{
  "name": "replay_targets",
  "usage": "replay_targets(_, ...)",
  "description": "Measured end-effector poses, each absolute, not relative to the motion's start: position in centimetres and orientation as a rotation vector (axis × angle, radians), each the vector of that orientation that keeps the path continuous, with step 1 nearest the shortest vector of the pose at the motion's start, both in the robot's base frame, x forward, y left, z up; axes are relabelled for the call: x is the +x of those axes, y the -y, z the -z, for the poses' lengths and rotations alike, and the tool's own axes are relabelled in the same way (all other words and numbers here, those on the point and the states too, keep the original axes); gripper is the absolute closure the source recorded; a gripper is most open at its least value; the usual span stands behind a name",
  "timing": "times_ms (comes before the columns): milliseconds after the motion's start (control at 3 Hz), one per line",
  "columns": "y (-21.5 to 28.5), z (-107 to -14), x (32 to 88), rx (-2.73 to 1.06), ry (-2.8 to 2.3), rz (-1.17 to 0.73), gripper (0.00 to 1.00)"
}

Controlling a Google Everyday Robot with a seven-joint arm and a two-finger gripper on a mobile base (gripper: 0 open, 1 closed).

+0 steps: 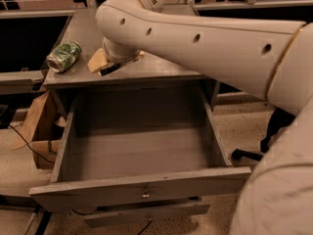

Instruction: Place redbull can into top drawer

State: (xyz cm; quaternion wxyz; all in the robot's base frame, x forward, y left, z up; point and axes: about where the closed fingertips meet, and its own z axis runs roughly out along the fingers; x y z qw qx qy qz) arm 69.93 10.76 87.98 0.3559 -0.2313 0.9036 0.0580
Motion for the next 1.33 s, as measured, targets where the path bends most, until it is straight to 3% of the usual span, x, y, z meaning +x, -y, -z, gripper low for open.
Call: replay_targets(1333,-10.0,-79.2,62.5,-0.593,-2.685,-0.249,1.0)
